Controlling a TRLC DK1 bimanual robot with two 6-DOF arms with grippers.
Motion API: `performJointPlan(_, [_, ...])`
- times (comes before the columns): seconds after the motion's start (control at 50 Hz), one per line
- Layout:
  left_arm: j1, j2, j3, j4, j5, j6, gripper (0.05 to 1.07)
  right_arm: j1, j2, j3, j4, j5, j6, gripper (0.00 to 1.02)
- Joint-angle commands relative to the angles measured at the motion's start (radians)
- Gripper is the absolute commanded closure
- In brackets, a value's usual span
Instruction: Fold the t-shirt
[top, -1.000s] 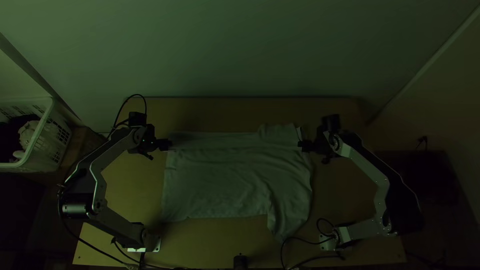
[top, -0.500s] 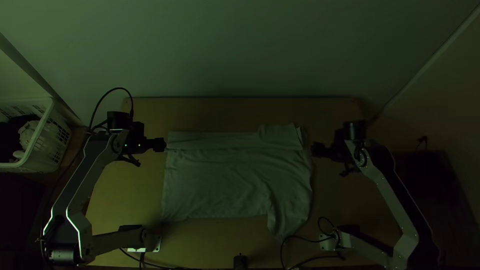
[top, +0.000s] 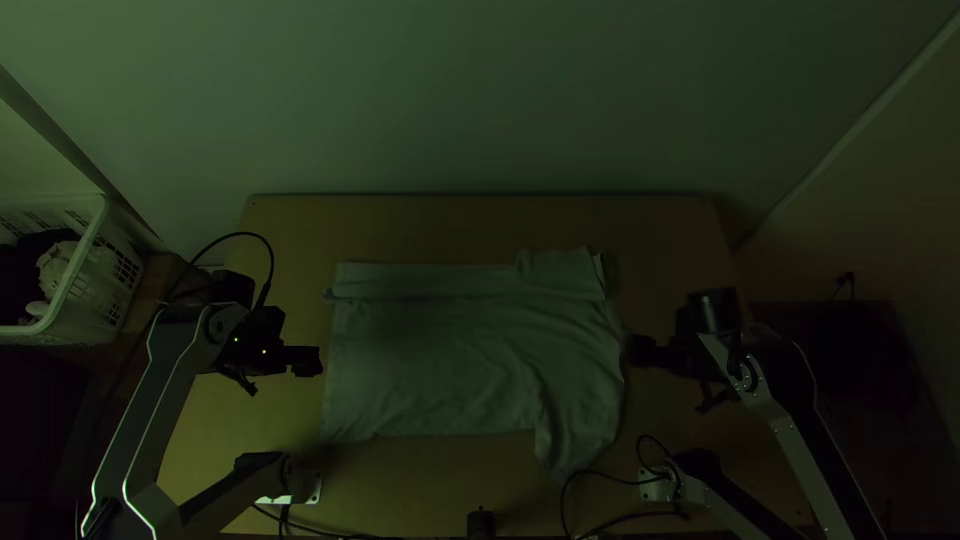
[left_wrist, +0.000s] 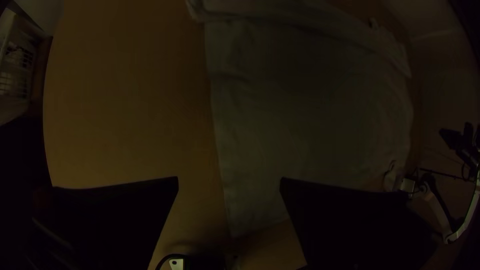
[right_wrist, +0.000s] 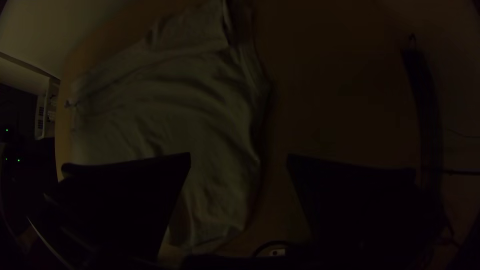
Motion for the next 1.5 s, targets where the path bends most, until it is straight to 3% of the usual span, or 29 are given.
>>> performJointPlan(0.0, [-0.009, -0.059, -0.077, -0.050, 0.001, 0.053, 0.10, 0.054, 0.000, -0.030, -0.061, 0.003, 0.094, 0.14])
performJointPlan(0.16, [-0.101, -0.085, -0.148, -0.105, -0.064, 0.062, 0.10, 0.149, 0.001, -0.085, -0.115, -0.012, 0.183, 0.14])
performJointPlan(0.24, [-0.140, -0.085, -0.189, -0.121, -0.101, 0.069, 0.10, 0.170, 0.001, -0.117, -0.118, -0.019, 0.196, 0.14])
performJointPlan(0.8, [-0.327, 0.086, -0.249, -0.102, -0.162, 0.051, 0.11, 0.170, 0.007, -0.222, -0.103, -0.114, 0.161, 0.15])
performJointPlan(1.48, [-0.580, 0.338, -0.249, -0.023, -0.222, -0.033, 0.17, 0.156, 0.090, -0.275, -0.049, -0.131, 0.120, 0.15])
